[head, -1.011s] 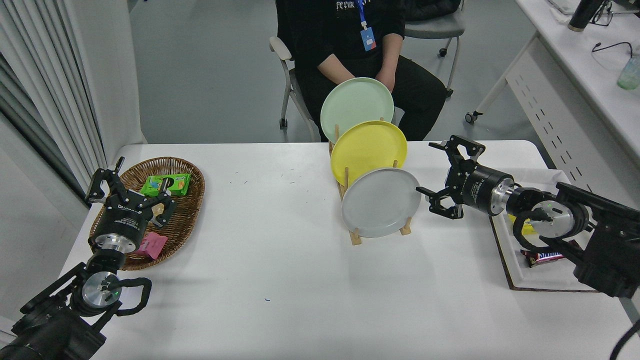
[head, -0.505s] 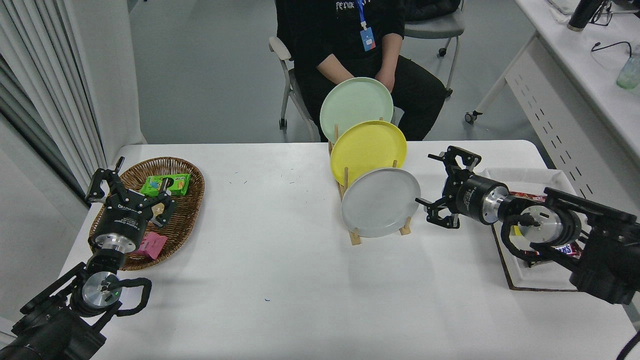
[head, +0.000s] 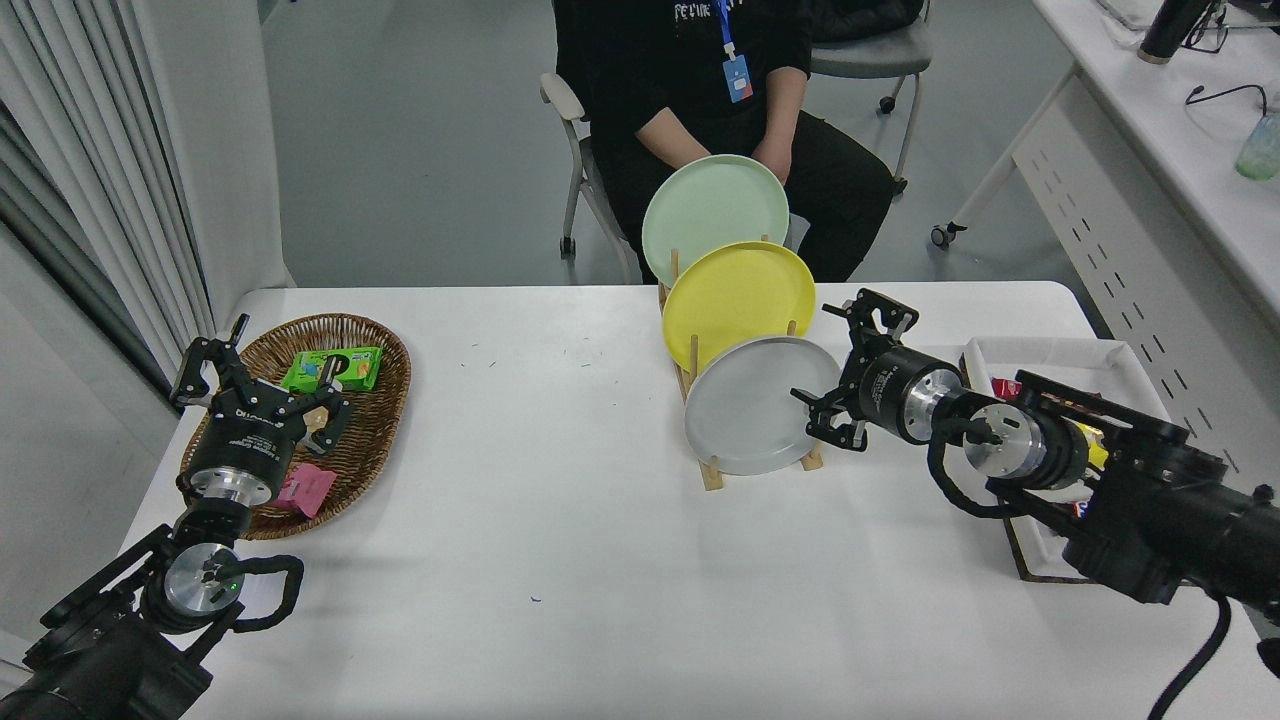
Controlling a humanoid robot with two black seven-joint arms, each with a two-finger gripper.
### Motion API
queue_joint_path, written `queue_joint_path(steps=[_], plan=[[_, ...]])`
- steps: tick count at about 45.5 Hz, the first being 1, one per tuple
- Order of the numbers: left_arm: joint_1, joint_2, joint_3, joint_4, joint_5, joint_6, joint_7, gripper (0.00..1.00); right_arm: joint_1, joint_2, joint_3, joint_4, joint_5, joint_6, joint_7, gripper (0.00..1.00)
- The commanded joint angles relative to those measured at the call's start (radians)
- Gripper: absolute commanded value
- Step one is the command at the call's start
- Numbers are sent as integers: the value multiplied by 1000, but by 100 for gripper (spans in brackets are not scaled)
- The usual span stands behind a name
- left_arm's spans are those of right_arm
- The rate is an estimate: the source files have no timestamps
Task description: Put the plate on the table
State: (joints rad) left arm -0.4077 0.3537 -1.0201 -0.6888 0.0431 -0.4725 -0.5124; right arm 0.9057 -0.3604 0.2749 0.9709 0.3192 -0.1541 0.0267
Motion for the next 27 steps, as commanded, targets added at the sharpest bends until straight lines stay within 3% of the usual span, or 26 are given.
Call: queue_joint_path(steps=[1,12,27], plan=[[0,-1,0,0,0,0,0,98,-5,46,18,-34,0,-28,1,100],[0,-1,0,0,0,0,0,98,9,75,20,-61,0,-31,1,100],[0,1,0,0,0,0,0,98,18,87,26,-58,0,-44,-1,91]])
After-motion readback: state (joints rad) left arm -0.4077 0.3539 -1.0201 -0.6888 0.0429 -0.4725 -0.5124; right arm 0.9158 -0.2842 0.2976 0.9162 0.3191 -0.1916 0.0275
